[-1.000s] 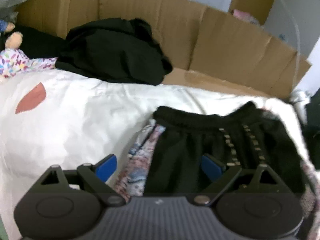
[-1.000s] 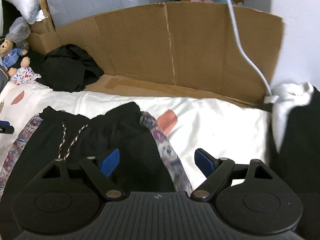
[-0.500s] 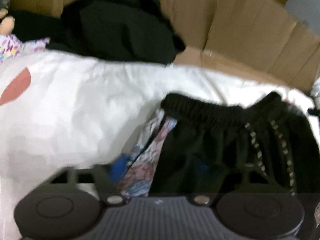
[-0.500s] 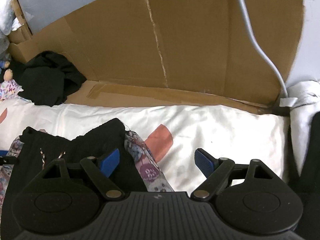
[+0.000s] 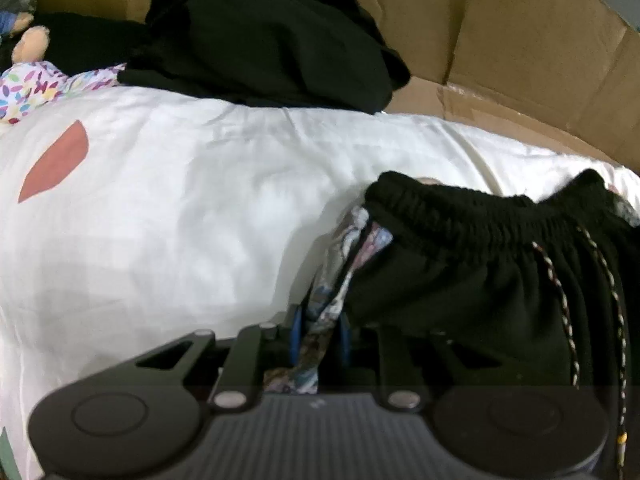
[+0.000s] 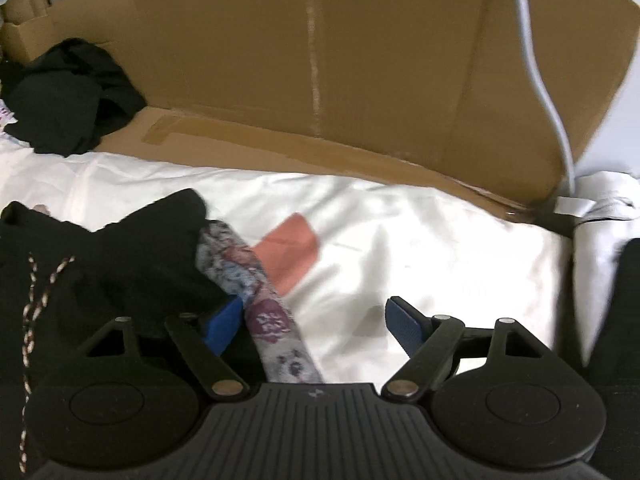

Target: Fold clothes

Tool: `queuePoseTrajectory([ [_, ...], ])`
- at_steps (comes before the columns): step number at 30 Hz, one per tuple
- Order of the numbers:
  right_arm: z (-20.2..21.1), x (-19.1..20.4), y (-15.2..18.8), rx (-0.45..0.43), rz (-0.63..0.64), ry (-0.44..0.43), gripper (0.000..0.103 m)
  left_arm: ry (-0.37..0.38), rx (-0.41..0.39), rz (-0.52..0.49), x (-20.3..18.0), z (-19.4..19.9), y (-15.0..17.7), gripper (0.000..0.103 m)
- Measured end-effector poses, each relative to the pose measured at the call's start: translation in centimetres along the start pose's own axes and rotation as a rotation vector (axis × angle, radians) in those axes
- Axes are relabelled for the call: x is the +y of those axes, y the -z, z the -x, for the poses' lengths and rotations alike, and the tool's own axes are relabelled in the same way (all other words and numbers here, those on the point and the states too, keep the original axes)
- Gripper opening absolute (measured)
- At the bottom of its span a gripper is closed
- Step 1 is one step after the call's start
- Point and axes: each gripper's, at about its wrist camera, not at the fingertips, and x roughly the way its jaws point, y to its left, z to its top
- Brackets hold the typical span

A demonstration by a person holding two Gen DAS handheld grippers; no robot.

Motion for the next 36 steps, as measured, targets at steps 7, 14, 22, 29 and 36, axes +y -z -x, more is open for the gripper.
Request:
queuePoseTrajectory([
  [7,2.7,-1.1,-0.7,-0.061,0.026,-0.018,0.079,0.016,-0.068,-0.014,-0.3,2.8,0.2,0.033],
  [14,3.8,-0.1,-0.8,-0.071,0.048,-0.091,0.048,0.077,-0.099,-0.054,-2.0,4.0,0.3,0.026],
  [22,1.7,1.7,0.2,0.003,0.107,-0.034,0.049,0.168,-0.049,-0.116,-4.7,3.0,1.0,0.025],
  [29,-0.5,0.4,1.9,0.056,0.136,-0.016,0.049,0.075,0.091,-0.133,-4.5,-0.4,2.6,0.016],
  [36,1.8,-1.8,1.6,0.014,0.092,-0.072,0.049,0.116,0.077,-0.056,-2.4,1.0,1.9,0.016],
])
